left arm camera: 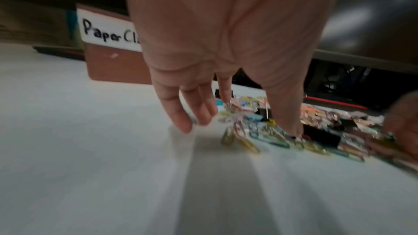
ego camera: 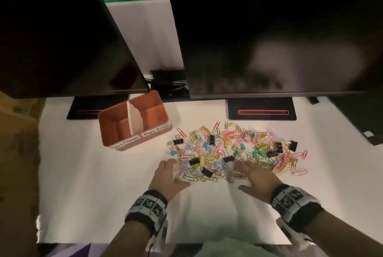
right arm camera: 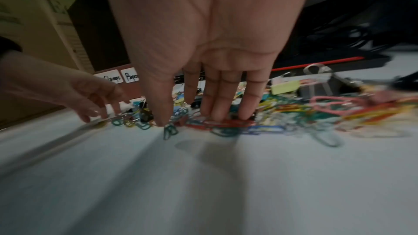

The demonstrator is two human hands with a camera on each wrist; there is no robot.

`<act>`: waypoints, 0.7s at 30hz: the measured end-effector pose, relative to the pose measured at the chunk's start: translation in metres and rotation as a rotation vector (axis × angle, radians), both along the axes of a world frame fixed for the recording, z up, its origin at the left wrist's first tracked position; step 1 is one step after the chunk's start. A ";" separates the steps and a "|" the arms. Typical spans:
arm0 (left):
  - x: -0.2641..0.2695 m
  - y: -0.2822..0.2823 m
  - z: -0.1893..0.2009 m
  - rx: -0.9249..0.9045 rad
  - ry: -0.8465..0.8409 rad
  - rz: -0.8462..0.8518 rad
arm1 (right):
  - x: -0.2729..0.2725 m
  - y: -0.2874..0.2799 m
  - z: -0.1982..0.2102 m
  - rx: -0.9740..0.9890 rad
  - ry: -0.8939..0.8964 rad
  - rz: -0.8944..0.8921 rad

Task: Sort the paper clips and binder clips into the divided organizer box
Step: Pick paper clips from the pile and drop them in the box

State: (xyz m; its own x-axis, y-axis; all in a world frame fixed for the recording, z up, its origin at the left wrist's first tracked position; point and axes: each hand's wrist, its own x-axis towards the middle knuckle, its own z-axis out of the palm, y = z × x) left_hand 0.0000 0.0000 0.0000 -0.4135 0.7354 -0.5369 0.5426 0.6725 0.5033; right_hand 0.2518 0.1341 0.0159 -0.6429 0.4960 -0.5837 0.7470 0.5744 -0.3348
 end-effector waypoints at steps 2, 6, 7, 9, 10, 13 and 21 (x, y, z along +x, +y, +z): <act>0.004 0.008 -0.007 0.029 0.038 -0.016 | -0.017 0.000 -0.010 0.014 0.040 -0.026; 0.008 0.014 -0.016 0.121 0.035 -0.001 | -0.033 0.001 -0.025 0.042 0.122 -0.123; 0.007 0.014 -0.019 0.140 0.032 0.004 | -0.033 0.003 -0.028 0.047 0.155 -0.131; 0.003 0.016 -0.023 0.163 0.036 0.003 | -0.035 0.009 -0.031 0.055 0.240 -0.147; 0.001 0.017 -0.025 0.157 0.047 -0.009 | -0.034 0.011 -0.033 0.059 0.284 -0.150; -0.002 0.019 -0.027 0.131 0.069 -0.070 | -0.030 0.019 -0.037 0.063 0.345 -0.113; -0.004 0.019 -0.025 0.124 0.057 -0.031 | -0.010 0.024 -0.032 0.110 0.432 -0.122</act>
State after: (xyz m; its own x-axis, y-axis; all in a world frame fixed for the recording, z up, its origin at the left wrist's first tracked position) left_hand -0.0042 0.0191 -0.0250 -0.4165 0.8075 -0.4178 0.5921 0.5896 0.5493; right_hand 0.2413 0.1583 -0.0165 -0.7490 0.6269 -0.2145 0.6164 0.5406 -0.5725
